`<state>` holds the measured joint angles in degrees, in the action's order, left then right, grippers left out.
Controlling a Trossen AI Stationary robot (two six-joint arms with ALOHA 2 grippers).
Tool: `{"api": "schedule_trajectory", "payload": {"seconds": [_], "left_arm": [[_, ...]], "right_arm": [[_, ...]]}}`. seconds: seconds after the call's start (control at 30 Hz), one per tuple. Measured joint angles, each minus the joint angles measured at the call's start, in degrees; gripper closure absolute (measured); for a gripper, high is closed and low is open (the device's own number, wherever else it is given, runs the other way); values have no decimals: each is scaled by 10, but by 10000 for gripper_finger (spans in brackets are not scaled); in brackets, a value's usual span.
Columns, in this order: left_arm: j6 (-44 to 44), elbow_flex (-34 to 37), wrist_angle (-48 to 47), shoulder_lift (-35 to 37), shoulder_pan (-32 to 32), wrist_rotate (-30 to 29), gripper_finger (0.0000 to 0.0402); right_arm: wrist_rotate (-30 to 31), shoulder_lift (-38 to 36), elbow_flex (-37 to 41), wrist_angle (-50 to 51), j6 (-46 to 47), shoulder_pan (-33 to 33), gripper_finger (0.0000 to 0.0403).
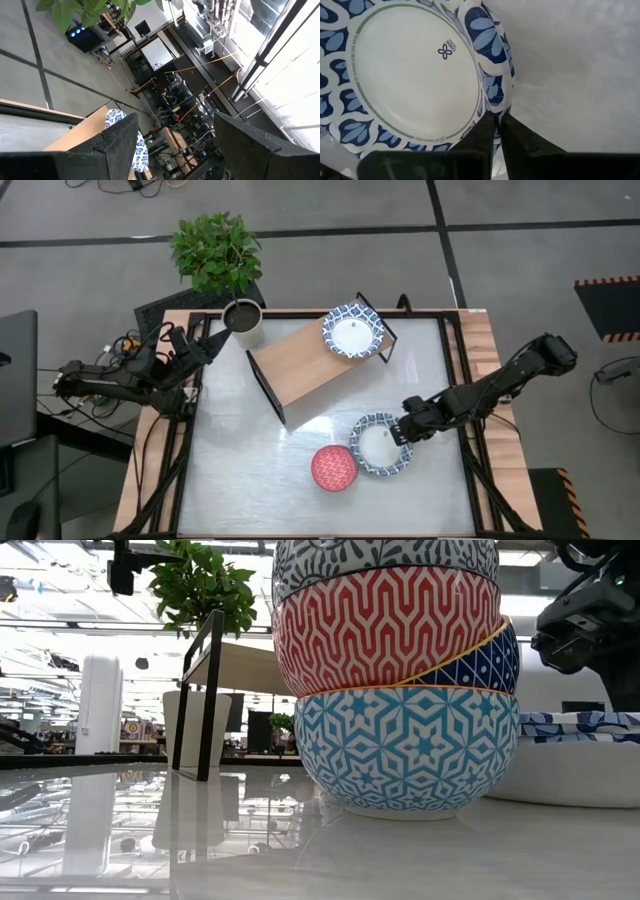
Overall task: Place and stack bowls onto a shelf
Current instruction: Stack the white bowl on top of the white bowl on the shelf
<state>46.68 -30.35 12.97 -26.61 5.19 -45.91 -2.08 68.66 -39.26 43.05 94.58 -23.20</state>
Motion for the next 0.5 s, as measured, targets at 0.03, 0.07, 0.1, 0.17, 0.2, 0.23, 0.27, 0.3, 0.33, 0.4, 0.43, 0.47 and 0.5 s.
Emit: {"api": "schedule_trajectory", "payload": {"seconds": [0.03, 0.07, 0.1, 0.17, 0.2, 0.23, 0.27, 0.3, 0.33, 0.4, 0.43, 0.47, 0.5], "left_arm": [[0, 0, 0, 0, 0, 0, 155], [0, 0, 0, 0, 0, 0, 155], [1, 0, 0, 0, 0, 0, 155], [0, 0, 0, 0, 0, 0, 155], [-1, 0, 0, 0, 0, 0, 155], [-1, 0, 0, 0, 0, 0, 155], [-1, 0, 0, 0, 0, 0, 155], [-1, 0, 0, 0, 0, 0, 155], [-1, 0, 0, 0, 0, 0, 155], [-4, 0, 0, 0, 0, 0, 155], [-4, 0, 0, 0, 0, 0, 155], [-4, 0, 0, 0, 0, 0, 155], [-4, 0, 0, 0, 0, 0, 155]], "right_arm": [[-2, 0, -3, 2, -1, 0, 354], [-3, 0, -7, 3, -2, 0, 354], [-3, 0, -11, 5, -4, 1, 354], [-3, 0, -22, 14, -7, 1, 355], [-2, 0, -28, 22, -8, 1, 355], [-1, 0, -36, 31, -8, 1, 355], [1, 0, -43, 39, -8, 1, 355], [2, 0, -52, 50, -9, 1, 355], [3, 0, -59, 61, -14, 1, 355], [5, 0, -75, 84, -21, 4, 355], [6, 0, -81, 93, -24, 5, 355], [7, 0, -87, 100, -30, 7, 355], [7, 0, -93, 105, -36, 10, 355]]}}
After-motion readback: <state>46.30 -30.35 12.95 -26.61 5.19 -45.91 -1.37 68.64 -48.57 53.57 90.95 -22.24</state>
